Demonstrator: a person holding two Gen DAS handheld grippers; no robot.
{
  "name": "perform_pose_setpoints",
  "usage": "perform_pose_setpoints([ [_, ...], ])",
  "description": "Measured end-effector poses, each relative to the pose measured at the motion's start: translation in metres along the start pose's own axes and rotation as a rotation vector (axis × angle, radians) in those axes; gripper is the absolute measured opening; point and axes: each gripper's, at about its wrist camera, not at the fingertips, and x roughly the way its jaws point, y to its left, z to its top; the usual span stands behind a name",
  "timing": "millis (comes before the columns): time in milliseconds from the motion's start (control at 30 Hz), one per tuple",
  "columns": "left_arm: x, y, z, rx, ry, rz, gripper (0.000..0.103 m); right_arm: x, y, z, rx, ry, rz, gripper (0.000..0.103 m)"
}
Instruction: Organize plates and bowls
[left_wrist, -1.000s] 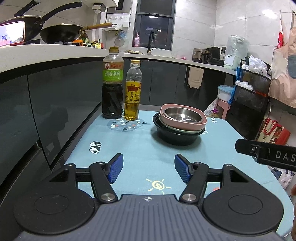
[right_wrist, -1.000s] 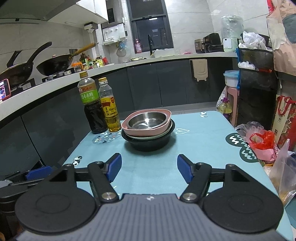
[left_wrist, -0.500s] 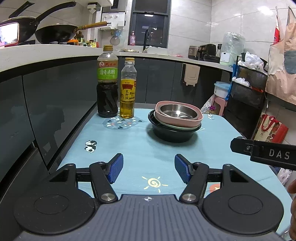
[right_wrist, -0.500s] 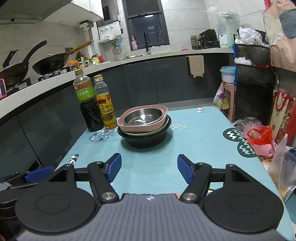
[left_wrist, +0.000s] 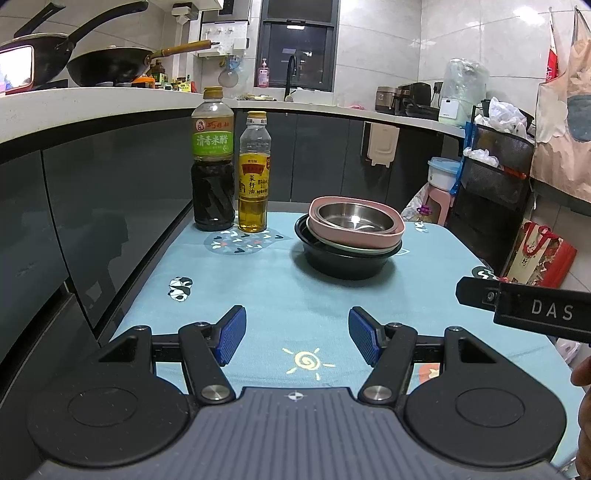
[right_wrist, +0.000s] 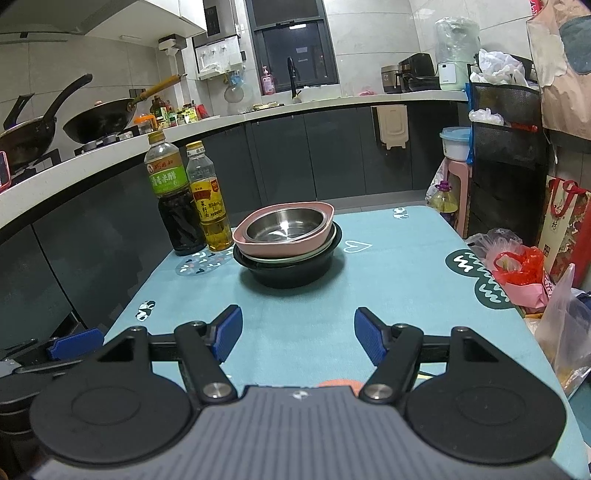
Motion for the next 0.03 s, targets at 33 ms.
perform_pose_setpoints([
  [33, -0.0002, -0.0007, 0.0000, 0.000, 0.001, 0.001, 0.059, 0.0001, 0.0001, 0.0000, 0.000, 0.001, 0.000, 0.048],
])
